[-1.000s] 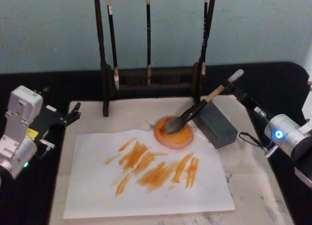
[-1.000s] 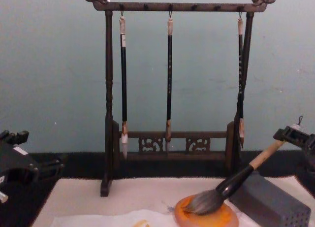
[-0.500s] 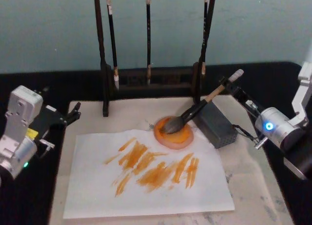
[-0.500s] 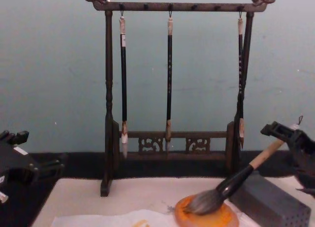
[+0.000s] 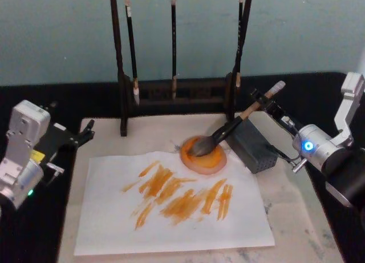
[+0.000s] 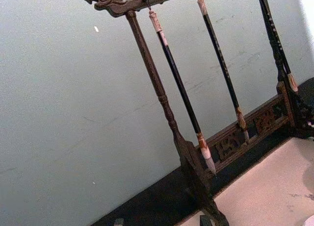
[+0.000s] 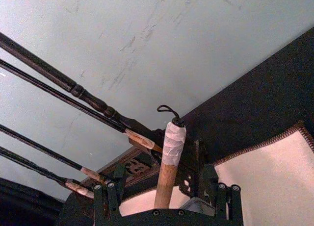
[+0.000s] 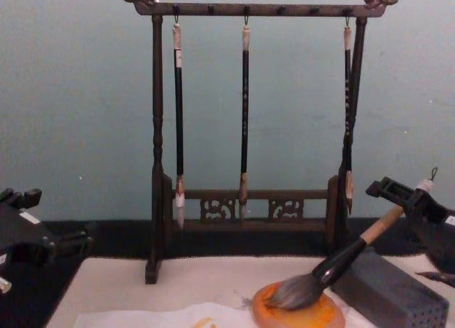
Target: Pick up the brush from the inkstone, write on the paper, then place the brush back to its original position.
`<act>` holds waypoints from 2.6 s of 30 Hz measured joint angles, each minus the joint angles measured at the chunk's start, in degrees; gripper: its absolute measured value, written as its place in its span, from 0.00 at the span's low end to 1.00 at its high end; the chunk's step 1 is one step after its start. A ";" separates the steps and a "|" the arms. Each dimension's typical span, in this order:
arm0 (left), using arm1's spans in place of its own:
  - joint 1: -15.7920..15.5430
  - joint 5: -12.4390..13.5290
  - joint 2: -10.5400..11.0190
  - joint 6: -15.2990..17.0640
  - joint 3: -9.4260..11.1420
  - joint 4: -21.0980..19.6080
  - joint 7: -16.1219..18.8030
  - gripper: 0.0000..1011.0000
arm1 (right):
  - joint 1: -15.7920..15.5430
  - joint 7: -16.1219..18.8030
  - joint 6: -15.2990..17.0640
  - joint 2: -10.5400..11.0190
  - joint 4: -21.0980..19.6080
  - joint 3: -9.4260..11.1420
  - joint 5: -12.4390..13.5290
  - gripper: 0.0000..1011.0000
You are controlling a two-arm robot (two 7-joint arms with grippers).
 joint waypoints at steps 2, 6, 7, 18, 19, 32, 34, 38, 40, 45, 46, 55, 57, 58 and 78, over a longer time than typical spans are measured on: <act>0.00 0.00 0.00 0.00 0.00 0.00 0.00 0.99 | -0.02 -0.03 -0.07 0.12 -0.12 -0.18 0.17 0.99; 0.00 0.00 0.00 0.00 0.00 0.00 0.00 0.99 | -0.24 -0.15 -0.27 0.51 -0.50 -0.77 0.58 0.99; 0.00 0.00 0.00 0.00 0.00 0.00 0.00 0.99 | -0.24 -0.15 -0.27 0.51 -0.50 -0.77 0.58 0.99; 0.00 0.00 0.00 0.00 0.00 0.00 0.00 0.99 | -0.25 0.21 -0.59 0.88 -0.62 -1.31 0.58 0.99; 0.00 0.00 0.00 0.00 0.00 0.00 0.00 0.99 | -0.25 0.20 -0.58 0.86 -0.64 -1.28 0.58 0.99; 0.00 0.00 0.00 0.00 0.00 0.00 0.00 0.99 | -0.31 0.04 -0.50 0.78 -0.67 -1.13 0.56 0.78; 0.00 0.00 0.00 0.00 0.00 0.00 0.00 0.99 | -0.31 0.03 -0.49 0.77 -0.67 -1.13 0.56 0.74; 0.00 0.00 0.00 0.00 0.00 0.00 0.00 0.99 | -0.32 0.00 -0.46 0.75 -0.67 -1.10 0.54 0.58; 0.00 0.00 0.00 0.00 0.00 0.00 0.00 0.99 | -0.32 -0.01 -0.46 0.74 -0.67 -1.09 0.53 0.54; 0.00 0.00 0.00 0.00 0.00 0.00 0.00 0.99 | -0.32 -0.04 -0.43 0.74 -0.67 -1.06 0.53 0.36; 0.00 0.00 0.00 0.00 0.00 0.00 0.00 0.99 | -0.32 -0.05 -0.43 0.74 -0.67 -1.06 0.53 0.34; 0.00 0.00 0.00 0.00 0.00 0.00 0.00 0.99 | -0.32 -0.04 -0.43 0.73 -0.67 -1.05 0.54 0.17; 0.00 0.00 0.00 0.00 0.00 0.00 0.00 0.99 | -0.32 -0.04 -0.43 0.74 -0.67 -1.05 0.54 0.17; 0.00 0.00 0.00 0.00 0.00 0.00 0.00 0.99 | -0.32 -0.04 -0.43 0.74 -0.67 -1.05 0.54 0.17; 0.00 0.00 0.00 0.00 0.00 0.00 0.00 0.99 | -0.61 0.75 -1.62 1.48 -2.33 -1.90 1.42 0.17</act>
